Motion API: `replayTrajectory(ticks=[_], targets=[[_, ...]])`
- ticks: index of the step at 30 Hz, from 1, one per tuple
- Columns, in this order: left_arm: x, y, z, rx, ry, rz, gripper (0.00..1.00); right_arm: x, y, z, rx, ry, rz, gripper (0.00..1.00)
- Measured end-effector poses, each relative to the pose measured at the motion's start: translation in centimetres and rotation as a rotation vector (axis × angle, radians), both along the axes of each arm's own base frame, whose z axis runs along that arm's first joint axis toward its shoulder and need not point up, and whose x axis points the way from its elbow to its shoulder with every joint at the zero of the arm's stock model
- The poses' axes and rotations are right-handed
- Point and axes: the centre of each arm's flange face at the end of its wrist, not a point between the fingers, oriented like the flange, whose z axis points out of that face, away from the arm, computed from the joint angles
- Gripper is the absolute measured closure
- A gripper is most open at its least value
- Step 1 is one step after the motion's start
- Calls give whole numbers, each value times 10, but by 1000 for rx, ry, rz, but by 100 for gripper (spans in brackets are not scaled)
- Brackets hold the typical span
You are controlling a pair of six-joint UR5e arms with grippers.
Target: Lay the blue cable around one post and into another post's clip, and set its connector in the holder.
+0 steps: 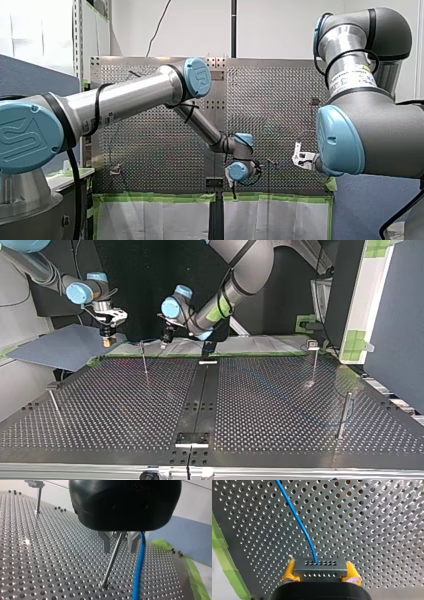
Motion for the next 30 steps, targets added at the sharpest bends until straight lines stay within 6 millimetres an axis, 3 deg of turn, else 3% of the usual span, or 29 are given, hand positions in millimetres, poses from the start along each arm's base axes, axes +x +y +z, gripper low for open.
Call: replayTrajectory(ticks=[2, 3, 8, 23, 30], targets=[[1, 2, 0, 5, 3, 3, 59, -1, -2, 1, 0, -3, -2, 100], [1, 2, 0, 7, 3, 4, 51, -1, -3, 2, 0, -6, -3, 100], [1, 3, -1, 18, 1, 3, 40, -2, -5, 3, 3, -13, -7, 100], [4, 3, 1, 34, -9, 4, 40, 3, -24, 17, 23, -6, 0, 100], [4, 3, 1, 59, -14, 0, 35, 4, -24, 17, 43, -5, 4, 100]])
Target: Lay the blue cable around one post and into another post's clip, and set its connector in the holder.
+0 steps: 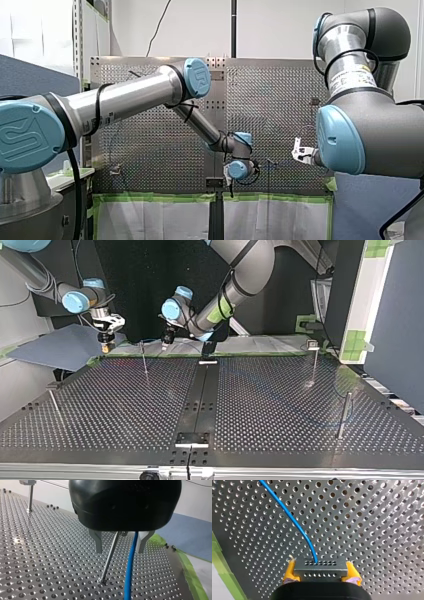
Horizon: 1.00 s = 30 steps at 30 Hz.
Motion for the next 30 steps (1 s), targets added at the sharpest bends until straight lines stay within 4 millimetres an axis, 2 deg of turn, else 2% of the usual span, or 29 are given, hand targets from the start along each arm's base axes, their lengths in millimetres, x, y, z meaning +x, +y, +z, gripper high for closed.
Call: replayTrajectory(ticks=[4, 5, 6, 7, 9, 10, 11, 12, 19, 21, 30], targets=[[1, -1, 1, 1, -1, 0, 39, 0, 0, 0, 0, 0, 1, 100], [1, 0, 1, 2, 0, 1, 44, 0, 0, 0, -1, 0, 1, 100], [1, 0, 1, 3, 0, 1, 56, 1, 0, 0, -1, 0, 2, 100], [0, 0, 1, 5, 2, 1, 56, 1, 0, 0, -2, 0, 2, 100], [0, 0, 1, 8, 3, 2, 77, 1, 0, 0, -3, 0, 2, 100], [0, 0, 1, 10, 2, 3, 77, 1, 0, 0, -3, 0, 2, 100], [0, 0, 1, 12, 2, 3, 85, 1, 0, 0, -4, 0, 2, 100], [0, 0, 1, 13, 2, 3, 88, 1, 0, 0, -5, 0, 2, 100], [-1, -1, 1, 17, 1, -3, 90, 1, -1, 0, -10, 1, 2, 100], [-2, -1, 1, 17, 1, -2, 98, 1, -1, 0, -11, 1, 2, 100], [-3, -3, 1, 18, 0, -9, 100, 1, -1, 0, -12, 1, 2, 100]])
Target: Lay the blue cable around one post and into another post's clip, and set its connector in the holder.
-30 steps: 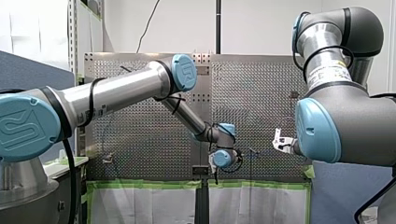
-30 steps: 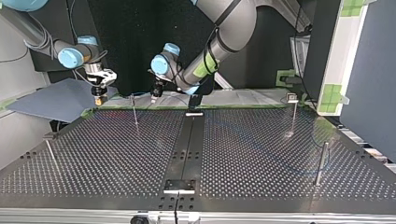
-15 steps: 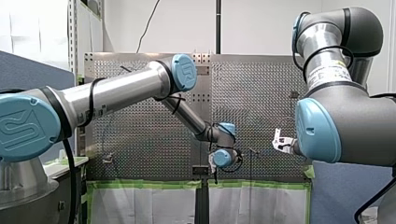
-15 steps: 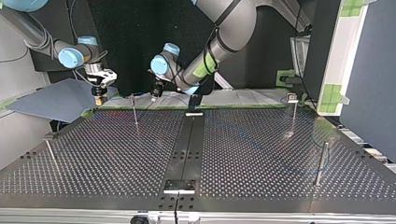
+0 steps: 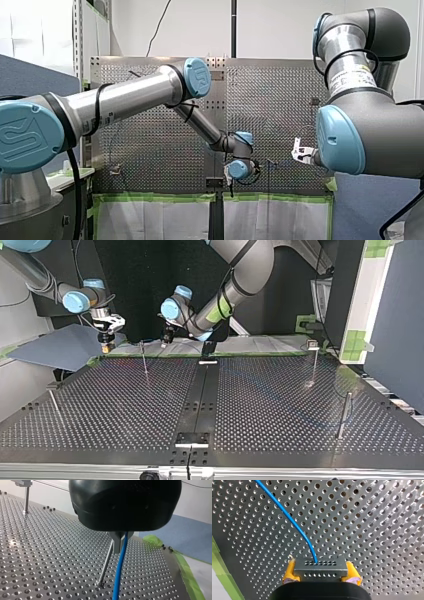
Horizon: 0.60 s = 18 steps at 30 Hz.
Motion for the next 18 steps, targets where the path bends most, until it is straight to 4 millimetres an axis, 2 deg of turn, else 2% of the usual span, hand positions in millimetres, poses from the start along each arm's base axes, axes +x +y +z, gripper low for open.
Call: replayTrajectory(ticks=[9, 18], targets=[[1, 0, 1, 2, -3, -2, 100, -2, -2, 1, -16, -2, -3, 100], [13, -1, 7, -1, -2, -3, 100, -5, -10, 5, -58, -35, -12, 100]])
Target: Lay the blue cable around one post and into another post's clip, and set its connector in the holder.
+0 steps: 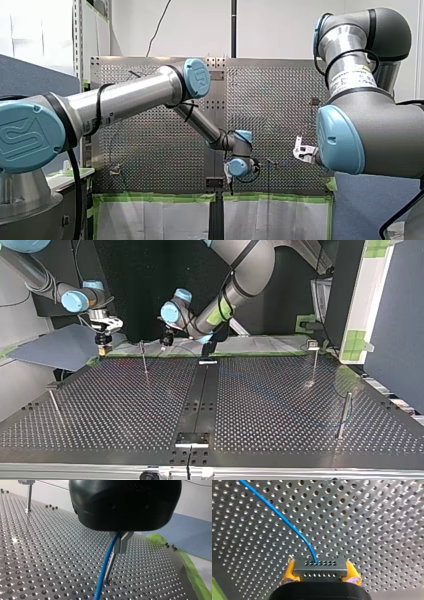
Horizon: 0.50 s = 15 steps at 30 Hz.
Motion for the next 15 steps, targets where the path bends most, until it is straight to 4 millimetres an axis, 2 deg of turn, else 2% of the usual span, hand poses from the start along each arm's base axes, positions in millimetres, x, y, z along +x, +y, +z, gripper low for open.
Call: replayTrajectory(ticks=[6, 10, 15], targets=[[5, -2, -12, 21, 29, -11, 100, 0, -1, 0, -9, -10, 0, 100], [10, -5, -8, 10, 34, -22, 100, 0, -2, -3, -8, -11, 1, 100], [14, -3, -7, 10, 40, -21, 100, 3, -4, -16, 6, -7, 6, 100]])
